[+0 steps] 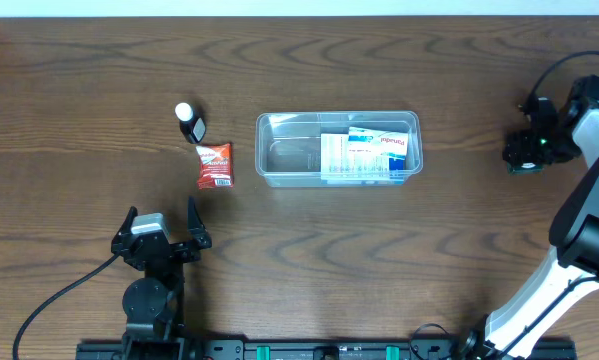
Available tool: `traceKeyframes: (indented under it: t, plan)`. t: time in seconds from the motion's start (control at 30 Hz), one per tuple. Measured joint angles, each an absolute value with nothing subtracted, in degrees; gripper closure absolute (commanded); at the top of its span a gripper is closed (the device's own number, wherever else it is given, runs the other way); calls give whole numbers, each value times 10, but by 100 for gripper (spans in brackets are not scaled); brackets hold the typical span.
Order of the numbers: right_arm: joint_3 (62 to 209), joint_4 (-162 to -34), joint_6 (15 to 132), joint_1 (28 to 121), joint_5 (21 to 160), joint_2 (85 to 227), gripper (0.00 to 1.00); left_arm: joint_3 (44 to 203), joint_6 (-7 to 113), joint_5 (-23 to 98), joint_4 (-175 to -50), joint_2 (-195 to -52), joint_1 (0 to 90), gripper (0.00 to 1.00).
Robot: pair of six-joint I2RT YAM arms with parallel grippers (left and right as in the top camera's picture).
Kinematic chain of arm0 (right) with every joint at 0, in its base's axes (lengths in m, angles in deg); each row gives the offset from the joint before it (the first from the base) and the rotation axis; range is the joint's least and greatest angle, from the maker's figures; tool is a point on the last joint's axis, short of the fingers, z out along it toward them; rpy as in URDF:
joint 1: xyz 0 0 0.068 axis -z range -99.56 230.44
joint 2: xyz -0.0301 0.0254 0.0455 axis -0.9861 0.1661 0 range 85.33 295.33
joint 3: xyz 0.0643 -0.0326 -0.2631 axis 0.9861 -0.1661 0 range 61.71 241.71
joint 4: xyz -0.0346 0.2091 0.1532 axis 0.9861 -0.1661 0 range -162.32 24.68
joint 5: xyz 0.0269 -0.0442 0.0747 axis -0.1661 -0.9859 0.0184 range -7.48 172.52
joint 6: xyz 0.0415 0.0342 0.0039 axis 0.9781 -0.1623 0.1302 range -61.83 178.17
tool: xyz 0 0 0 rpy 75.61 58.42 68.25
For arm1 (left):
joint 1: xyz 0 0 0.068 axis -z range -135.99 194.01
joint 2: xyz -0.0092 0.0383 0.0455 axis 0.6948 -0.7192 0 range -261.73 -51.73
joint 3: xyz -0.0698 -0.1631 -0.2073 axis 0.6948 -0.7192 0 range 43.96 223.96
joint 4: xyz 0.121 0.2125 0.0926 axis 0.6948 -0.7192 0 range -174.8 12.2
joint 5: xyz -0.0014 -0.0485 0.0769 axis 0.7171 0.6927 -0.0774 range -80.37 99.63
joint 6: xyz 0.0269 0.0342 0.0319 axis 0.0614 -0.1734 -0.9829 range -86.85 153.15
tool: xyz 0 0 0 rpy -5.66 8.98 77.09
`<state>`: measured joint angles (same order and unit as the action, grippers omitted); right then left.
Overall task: Pack container
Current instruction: 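Lift the Zam-Buk tin and carry it over the container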
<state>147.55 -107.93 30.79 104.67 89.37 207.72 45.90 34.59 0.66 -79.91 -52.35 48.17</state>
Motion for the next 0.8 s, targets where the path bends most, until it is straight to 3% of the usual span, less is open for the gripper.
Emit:
traceKeyframes:
  t: [0.5,0.8]
  plan:
    - [1524,-1182,356,1012,843,2069,40,459,346,7,-799,-524,482,2]
    - [1543,-1219,431,955,841,1955,39,459,346,7,-799,-524,482,2]
